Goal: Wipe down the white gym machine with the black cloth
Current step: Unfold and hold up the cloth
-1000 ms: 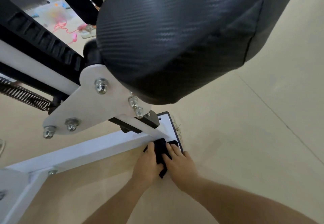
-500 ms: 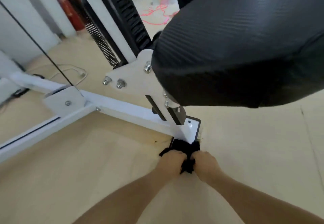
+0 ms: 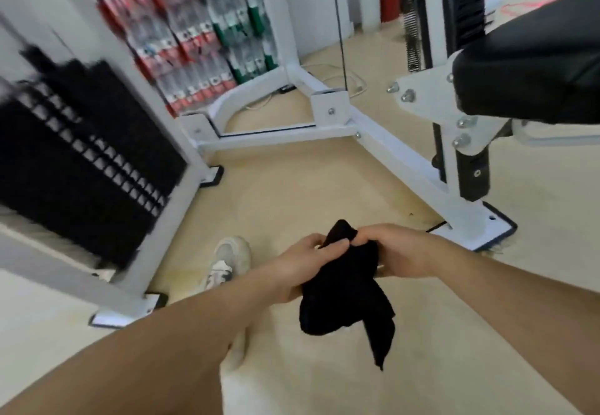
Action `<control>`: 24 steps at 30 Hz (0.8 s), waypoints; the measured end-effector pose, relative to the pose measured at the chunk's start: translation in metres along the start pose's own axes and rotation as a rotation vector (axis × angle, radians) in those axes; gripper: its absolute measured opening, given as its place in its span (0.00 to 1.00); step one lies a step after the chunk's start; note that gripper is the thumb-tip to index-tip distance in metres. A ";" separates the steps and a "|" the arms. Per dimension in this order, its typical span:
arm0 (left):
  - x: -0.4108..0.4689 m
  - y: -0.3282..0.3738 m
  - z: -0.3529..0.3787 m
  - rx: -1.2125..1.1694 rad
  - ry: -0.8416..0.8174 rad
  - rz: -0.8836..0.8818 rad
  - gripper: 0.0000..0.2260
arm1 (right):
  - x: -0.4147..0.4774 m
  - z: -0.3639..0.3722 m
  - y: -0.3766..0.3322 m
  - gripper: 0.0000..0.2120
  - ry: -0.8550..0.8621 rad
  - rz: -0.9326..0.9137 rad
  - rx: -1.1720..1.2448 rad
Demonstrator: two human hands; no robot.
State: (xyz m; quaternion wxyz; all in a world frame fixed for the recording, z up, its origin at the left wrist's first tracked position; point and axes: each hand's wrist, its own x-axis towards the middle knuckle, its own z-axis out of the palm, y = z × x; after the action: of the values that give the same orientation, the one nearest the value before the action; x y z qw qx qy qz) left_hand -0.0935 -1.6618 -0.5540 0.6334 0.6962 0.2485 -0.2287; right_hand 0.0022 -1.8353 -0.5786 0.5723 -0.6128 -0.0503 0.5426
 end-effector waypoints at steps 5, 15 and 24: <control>-0.129 -0.027 -0.064 0.115 0.258 0.027 0.28 | 0.000 0.122 -0.021 0.15 -0.249 -0.068 -0.006; -0.292 -0.081 -0.155 0.066 0.720 0.243 0.09 | -0.033 0.323 -0.061 0.02 -0.060 -0.369 -0.226; -0.408 -0.069 -0.229 -0.422 0.664 0.528 0.11 | -0.074 0.419 -0.111 0.12 0.014 -0.559 -0.574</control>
State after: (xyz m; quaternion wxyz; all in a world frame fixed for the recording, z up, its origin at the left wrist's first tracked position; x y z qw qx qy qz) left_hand -0.4514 -1.4522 -0.3272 0.6839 0.6270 0.2932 0.2305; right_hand -0.2682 -1.5772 -0.3480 0.5036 -0.7142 -0.3607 0.3259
